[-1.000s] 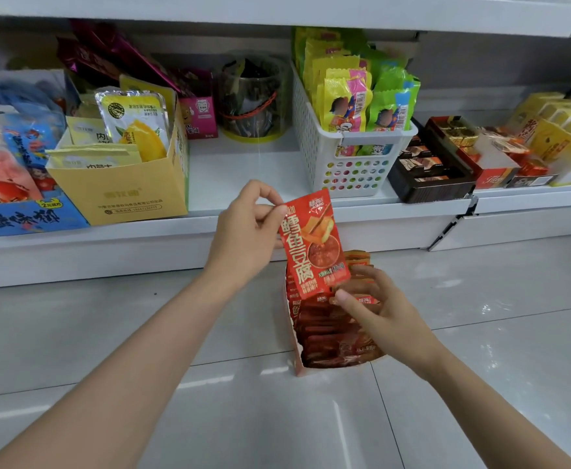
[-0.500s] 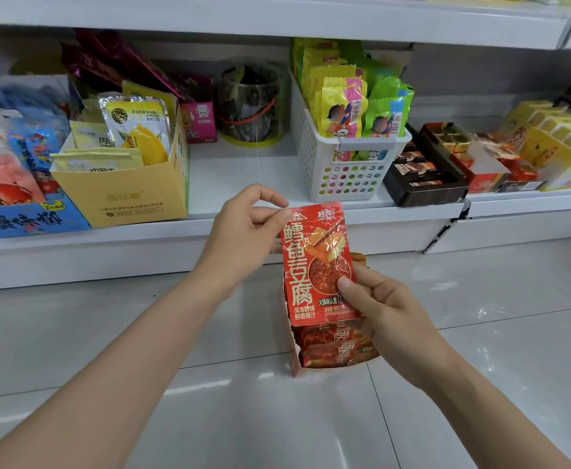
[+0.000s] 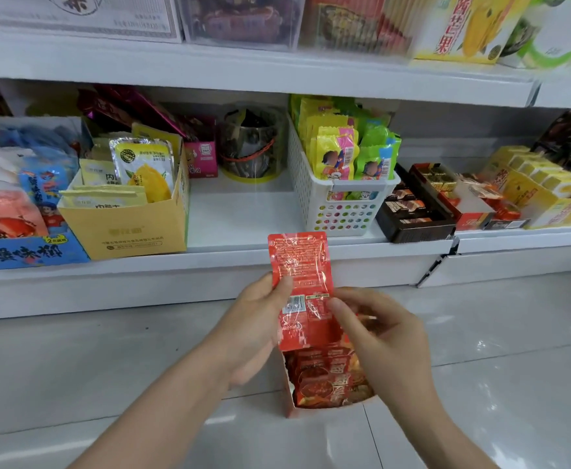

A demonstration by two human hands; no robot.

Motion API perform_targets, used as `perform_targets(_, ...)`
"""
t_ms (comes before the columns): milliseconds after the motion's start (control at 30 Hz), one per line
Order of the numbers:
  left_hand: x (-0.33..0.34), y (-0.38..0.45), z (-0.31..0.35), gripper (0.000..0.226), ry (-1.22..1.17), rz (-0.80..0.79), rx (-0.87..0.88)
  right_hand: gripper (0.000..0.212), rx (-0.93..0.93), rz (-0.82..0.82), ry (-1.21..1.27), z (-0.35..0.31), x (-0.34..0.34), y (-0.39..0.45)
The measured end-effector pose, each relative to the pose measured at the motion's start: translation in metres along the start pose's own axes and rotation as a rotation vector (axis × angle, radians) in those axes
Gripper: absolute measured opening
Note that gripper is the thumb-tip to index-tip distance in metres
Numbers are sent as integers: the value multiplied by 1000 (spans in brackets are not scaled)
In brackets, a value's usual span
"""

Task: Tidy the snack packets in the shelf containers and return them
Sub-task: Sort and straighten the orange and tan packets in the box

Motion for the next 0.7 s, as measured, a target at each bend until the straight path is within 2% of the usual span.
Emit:
perform_targets(33,-1,0,3,31,39,-1,13,20,63,1,23,1,-6,5)
perform_targets(100,0,0,9,31,83,-5,41,37,137,-101,111,3,-7,11)
perform_targets(200,6,3,16,32,98,-22,82,26,152,-208,267,-6,0,13)
perform_targets(367,8,5,25,28,108,11,154,17,239,-140,371,-6,1,19)
perform_targets(533,4,5,32,27,145,24,246,15,215,-26,367,-7,-10,25)
perform_targets(600,7,4,32,38,211,-42,274,14,137,8,303,-12,-12,25)
perform_targets(700,22,2,23,55,196,-179,200,23,3,-12,187,-24,-6,19)
Point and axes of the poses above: each hand's wrist, its own y-axis towards the middle knuckle, its own x-axis out of the palm, z = x × y, the point moved 6 cm from there along y, towards the middle knuckle, and after that the axes turned 13 degrees about -y, right-handed, at the moved point
